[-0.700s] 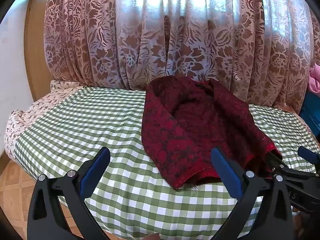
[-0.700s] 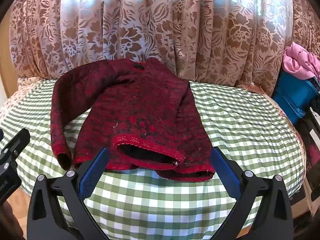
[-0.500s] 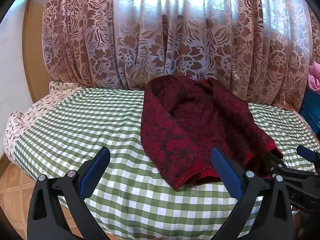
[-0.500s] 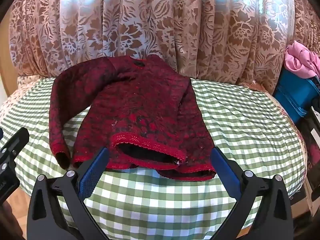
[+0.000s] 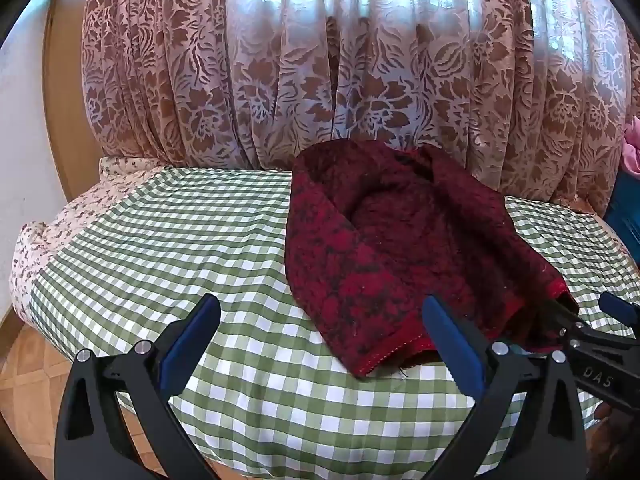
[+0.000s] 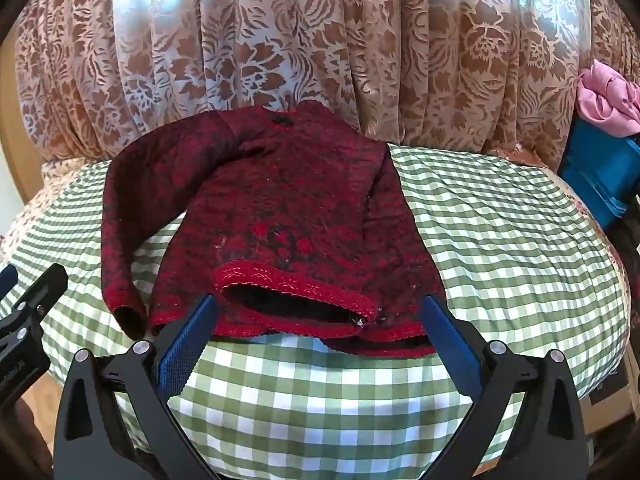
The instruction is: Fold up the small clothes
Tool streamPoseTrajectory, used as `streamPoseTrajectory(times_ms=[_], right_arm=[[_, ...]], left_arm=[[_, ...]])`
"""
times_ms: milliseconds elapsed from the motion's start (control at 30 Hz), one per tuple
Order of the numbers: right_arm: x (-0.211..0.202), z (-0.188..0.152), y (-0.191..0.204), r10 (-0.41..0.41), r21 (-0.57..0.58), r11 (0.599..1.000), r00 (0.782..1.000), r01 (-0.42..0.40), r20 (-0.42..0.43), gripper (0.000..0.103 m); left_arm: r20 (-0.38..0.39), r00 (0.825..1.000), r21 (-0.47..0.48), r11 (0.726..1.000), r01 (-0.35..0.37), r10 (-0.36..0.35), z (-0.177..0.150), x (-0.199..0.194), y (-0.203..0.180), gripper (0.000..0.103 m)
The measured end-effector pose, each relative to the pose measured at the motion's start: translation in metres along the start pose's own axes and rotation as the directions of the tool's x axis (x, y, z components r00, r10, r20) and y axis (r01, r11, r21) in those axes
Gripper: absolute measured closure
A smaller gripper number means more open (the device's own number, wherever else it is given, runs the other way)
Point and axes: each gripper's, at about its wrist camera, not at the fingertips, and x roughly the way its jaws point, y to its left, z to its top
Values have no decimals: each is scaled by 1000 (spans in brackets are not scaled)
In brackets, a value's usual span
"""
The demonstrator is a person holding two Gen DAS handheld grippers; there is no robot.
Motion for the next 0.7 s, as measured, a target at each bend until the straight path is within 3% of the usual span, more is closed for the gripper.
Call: streamPoseTrajectory(times_ms=[700], right_arm=[[-11,5,1,22,3,1000,999,-22,46,3]], left_arm=[[3,1000,-15,1000,-10,10,5,-1,4,2]])
